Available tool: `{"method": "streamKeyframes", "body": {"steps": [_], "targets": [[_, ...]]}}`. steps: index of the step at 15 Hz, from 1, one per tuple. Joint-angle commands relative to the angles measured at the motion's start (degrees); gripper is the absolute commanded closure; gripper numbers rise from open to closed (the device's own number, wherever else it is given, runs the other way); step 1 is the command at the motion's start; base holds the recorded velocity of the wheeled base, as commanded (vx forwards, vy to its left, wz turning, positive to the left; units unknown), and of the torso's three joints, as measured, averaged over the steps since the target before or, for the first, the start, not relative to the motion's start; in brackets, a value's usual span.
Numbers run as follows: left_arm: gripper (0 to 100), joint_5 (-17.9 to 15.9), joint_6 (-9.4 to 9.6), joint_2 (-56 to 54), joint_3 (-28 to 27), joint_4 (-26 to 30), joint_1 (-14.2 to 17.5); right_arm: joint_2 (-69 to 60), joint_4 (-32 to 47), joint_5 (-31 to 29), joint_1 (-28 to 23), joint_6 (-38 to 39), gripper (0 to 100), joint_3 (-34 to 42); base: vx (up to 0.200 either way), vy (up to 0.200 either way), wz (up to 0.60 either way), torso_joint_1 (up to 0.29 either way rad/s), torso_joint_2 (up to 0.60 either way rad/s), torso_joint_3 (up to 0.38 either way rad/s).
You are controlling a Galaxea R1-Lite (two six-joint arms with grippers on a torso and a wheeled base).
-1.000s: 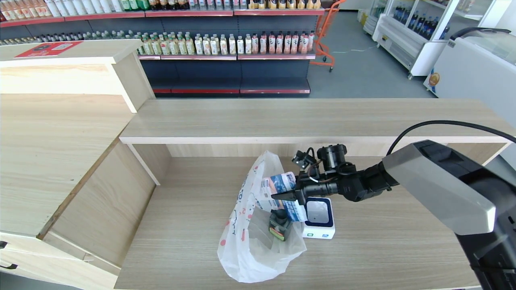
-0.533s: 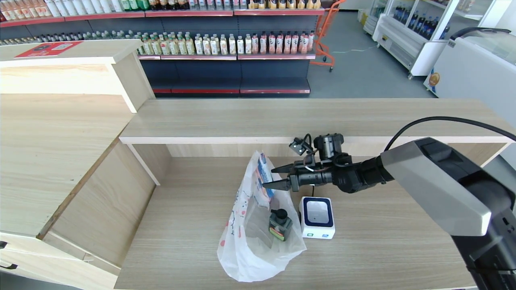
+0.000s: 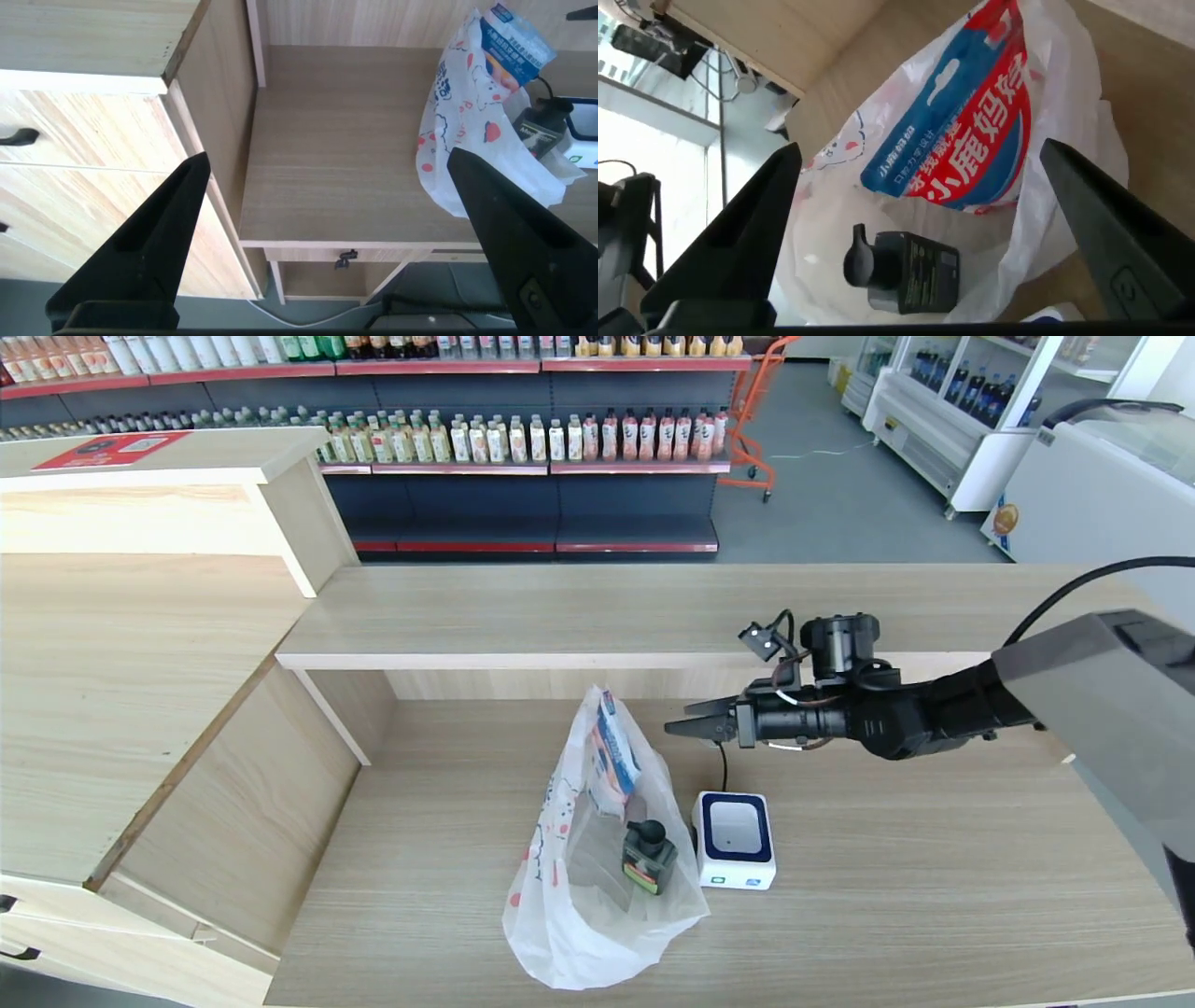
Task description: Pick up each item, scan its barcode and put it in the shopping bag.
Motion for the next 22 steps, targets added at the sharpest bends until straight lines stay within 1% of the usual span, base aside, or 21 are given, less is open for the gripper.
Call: {"method": "streamKeyframes", "body": {"steps": [1, 2, 4, 6, 7, 8, 10, 11, 12, 13, 14, 15, 17, 18, 19, 20, 21, 22], "targets": [[0, 0.01, -0.03, -0.02, 0.01, -0.01, 0.00, -14.54, 0.45, 0.16, -4.74, 2.07, 0, 12.70, 0.000, 0.000, 0.00, 0.000, 0.00, 0.000], [0, 0.01, -0.03, -0.02, 0.01, -0.01, 0.00, -20.52, 1.33, -0.28, -6.24, 3.38, 0, 18.50, 0.000, 0.000, 0.00, 0.000, 0.00, 0.000], [0, 0.01, -0.03, -0.02, 0.01, -0.01, 0.00, -32.21, 6.51, -0.20, -8.61, 3.74, 0, 27.64, 0.000, 0.000, 0.00, 0.000, 0.00, 0.000], [0, 0.01, -0.03, -0.02, 0.01, -0.01, 0.00, -40.65, 12.40, -0.99, -10.72, 3.47, 0, 33.27, 0.000, 0.000, 0.00, 0.000, 0.00, 0.000], [0, 0.01, -0.03, -0.02, 0.01, -0.01, 0.00, -45.13, 14.60, -3.36, -11.77, 3.74, 0, 36.08, 0.000, 0.000, 0.00, 0.000, 0.00, 0.000], [0, 0.01, -0.03, -0.02, 0.01, -0.01, 0.00, -48.99, 15.74, -7.05, -12.04, 3.65, 0, 39.07, 0.000, 0.000, 0.00, 0.000, 0.00, 0.000], [0, 0.01, -0.03, -0.02, 0.01, -0.01, 0.00, -57.43, 15.65, -18.13, -12.30, 3.47, 0, 46.54, 0.000, 0.000, 0.00, 0.000, 0.00, 0.000], [0, 0.01, -0.03, -0.02, 0.01, -0.01, 0.00, -59.19, 15.65, -20.32, -12.30, 3.47, 0, 47.94, 0.000, 0.000, 0.00, 0.000, 0.00, 0.000], [0, 0.01, -0.03, -0.02, 0.01, -0.01, 0.00, -65.52, 15.83, -26.83, -12.30, 3.56, 0, 52.34, 0.000, 0.000, 0.00, 0.000, 0.00, 0.000], [0, 0.01, -0.03, -0.02, 0.01, -0.01, 0.00, -70.62, 15.65, -32.10, -12.30, 3.65, 0, 55.94, 0.000, 0.000, 0.00, 0.000, 0.00, 0.000], [0, 0.01, -0.03, -0.02, 0.01, -0.01, 0.00, -74.22, 15.65, -35.00, -12.13, 3.91, 0, 57.96, 0.000, 0.000, 0.00, 0.000, 0.00, 0.000], [0, 0.01, -0.03, -0.02, 0.01, -0.01, 0.00, -83.18, 15.65, -39.66, -12.48, 4.18, 0, 63.59, 0.000, 0.000, 0.00, 0.000, 0.00, 0.000], [0, 0.01, -0.03, -0.02, 0.01, -0.01, 0.00, -98.65, 16.09, -41.15, -12.92, 4.18, 0, 72.11, 0.000, 0.000, 0.00, 0.000, 0.00, 0.000], [0, 0.01, -0.03, -0.02, 0.01, -0.01, 0.00, -102.61, 16.09, -41.15, -13.18, 4.18, 0, 73.96, 0.000, 0.000, 0.00, 0.000, 0.00, 0.000], [0, 0.01, -0.03, -0.02, 0.01, -0.01, 0.00, -110.69, 16.09, -40.98, -14.15, 4.09, 0, 77.74, 0.000, 0.000, 0.00, 0.000, 0.00, 0.000], [0, 0.01, -0.03, -0.02, 0.01, -0.01, 0.00, -115.53, 16.09, -41.15, -14.32, 4.00, 0, 80.55, 0.000, 0.000, 0.00, 0.000, 0.00, 0.000], [0, 0.01, -0.03, -0.02, 0.01, -0.01, 0.00, -120.54, 16.36, -41.77, -15.38, 3.47, 0, 83.19, 0.000, 0.000, 0.00, 0.000, 0.00, 0.000], [0, 0.01, -0.03, -0.02, 0.01, -0.01, 0.00, -125.11, 19.17, -44.14, -16.34, 4.18, 0, 83.19, 0.000, 0.000, 0.00, 0.000, 0.00, 0.000]]}}
